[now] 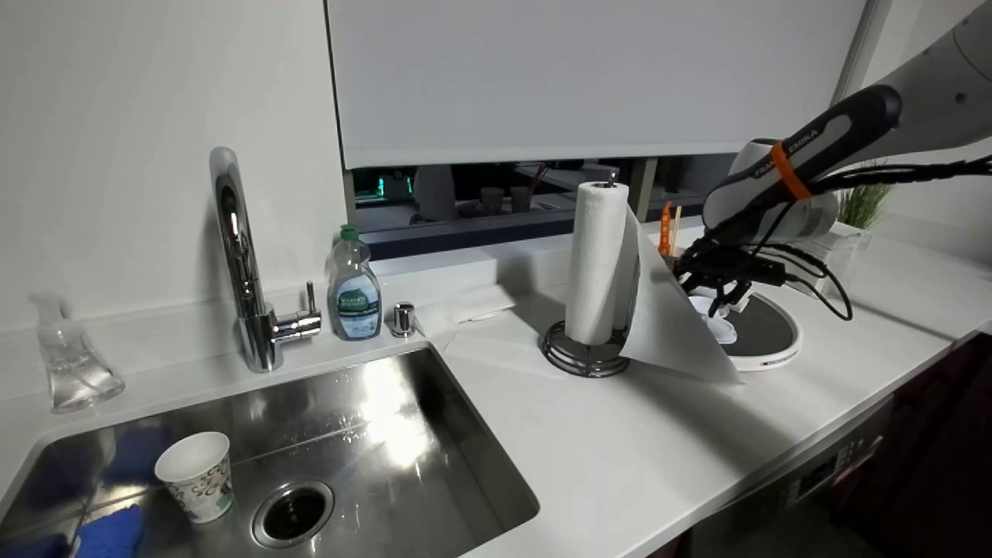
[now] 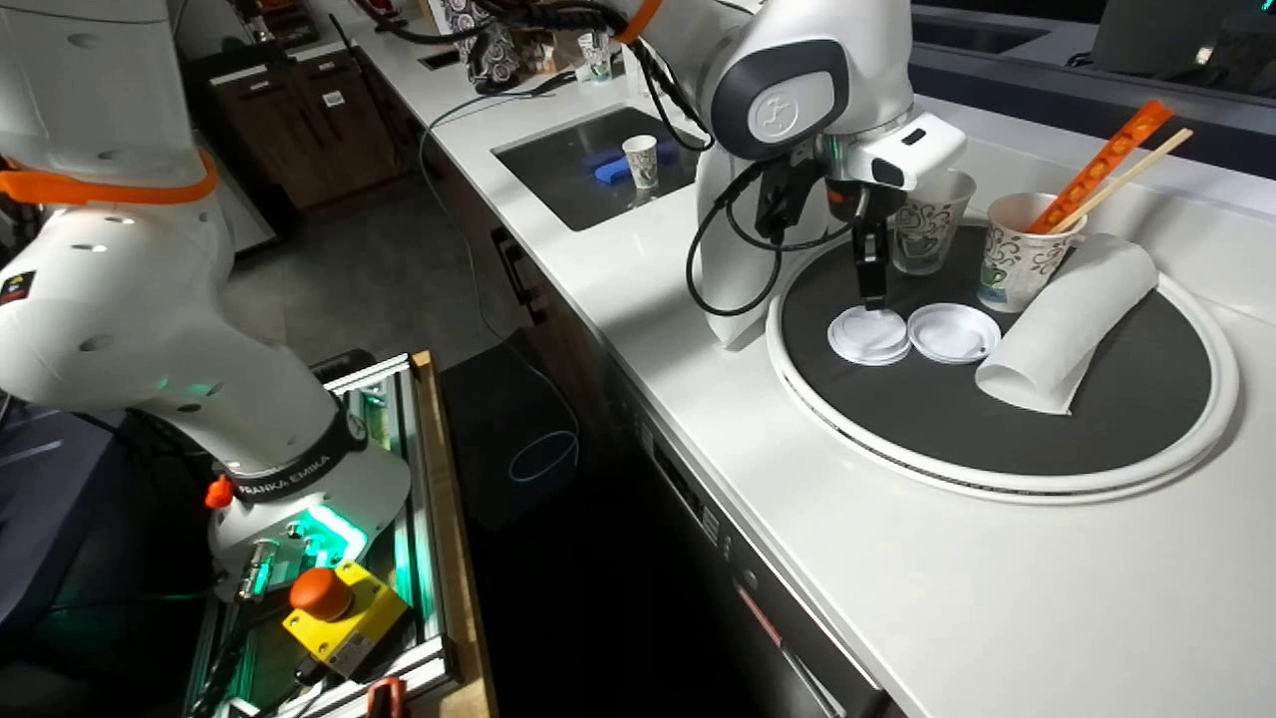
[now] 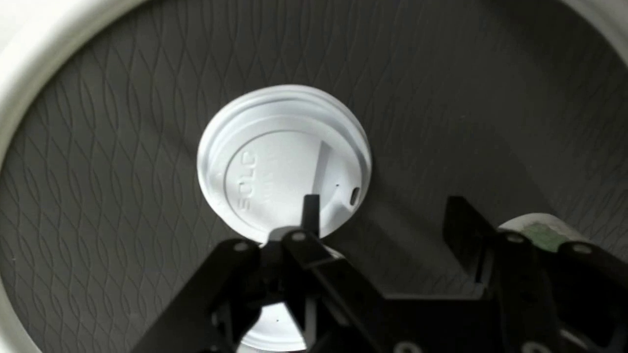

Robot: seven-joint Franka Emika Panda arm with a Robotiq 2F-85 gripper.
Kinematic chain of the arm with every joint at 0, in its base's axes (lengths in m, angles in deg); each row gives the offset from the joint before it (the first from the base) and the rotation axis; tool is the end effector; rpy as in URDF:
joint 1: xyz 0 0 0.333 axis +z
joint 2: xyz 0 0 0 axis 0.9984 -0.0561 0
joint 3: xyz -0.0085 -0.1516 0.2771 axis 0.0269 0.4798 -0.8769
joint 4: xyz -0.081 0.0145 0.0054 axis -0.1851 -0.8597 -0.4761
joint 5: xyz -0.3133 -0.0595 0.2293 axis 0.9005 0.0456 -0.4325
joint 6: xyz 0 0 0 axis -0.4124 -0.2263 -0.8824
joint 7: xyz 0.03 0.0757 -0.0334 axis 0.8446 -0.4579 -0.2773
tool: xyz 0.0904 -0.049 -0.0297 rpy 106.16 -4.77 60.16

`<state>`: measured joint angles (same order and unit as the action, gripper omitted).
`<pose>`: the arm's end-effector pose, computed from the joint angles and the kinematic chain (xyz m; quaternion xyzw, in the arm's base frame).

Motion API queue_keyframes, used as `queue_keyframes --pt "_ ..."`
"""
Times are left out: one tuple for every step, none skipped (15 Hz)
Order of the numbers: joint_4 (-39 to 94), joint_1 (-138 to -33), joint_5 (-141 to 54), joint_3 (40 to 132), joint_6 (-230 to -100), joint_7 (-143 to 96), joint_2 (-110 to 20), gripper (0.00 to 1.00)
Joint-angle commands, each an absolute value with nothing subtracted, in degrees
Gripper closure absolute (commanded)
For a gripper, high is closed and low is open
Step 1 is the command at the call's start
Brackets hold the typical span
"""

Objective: Move the cup backwards and cover the cup

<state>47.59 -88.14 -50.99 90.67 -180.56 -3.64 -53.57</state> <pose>0.6293 -0.1063 0.2766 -0.9420 0.3163 -0.1124 0.0087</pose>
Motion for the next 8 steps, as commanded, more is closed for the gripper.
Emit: queue_keyframes --pt "45.3 -87.2 -50.1 91.2 -181.2 -3.4 -55.9 0.32" --pt "45.1 -87.0 -50.1 91.3 -181.1 -3.3 -56.2 0.32" --pt "44.8 -86.9 -50.1 91.4 -180.9 -3.2 -56.5 0.32" --pt "44.7 -86.8 -50.1 91.6 -180.4 -2.7 -56.7 0.32" --pt "44.7 -86.7 -50.0 91.7 -180.2 -2.6 -56.9 0.32" --pt "44.9 -86.5 -49.9 92.0 -180.1 -2.3 -57.0 0.32" --pt "45.0 -86.5 -49.9 92.1 -180.2 -2.2 -57.2 0.32" --pt "45.0 -86.4 -50.1 92.2 -180.4 -2.1 -57.4 0.34"
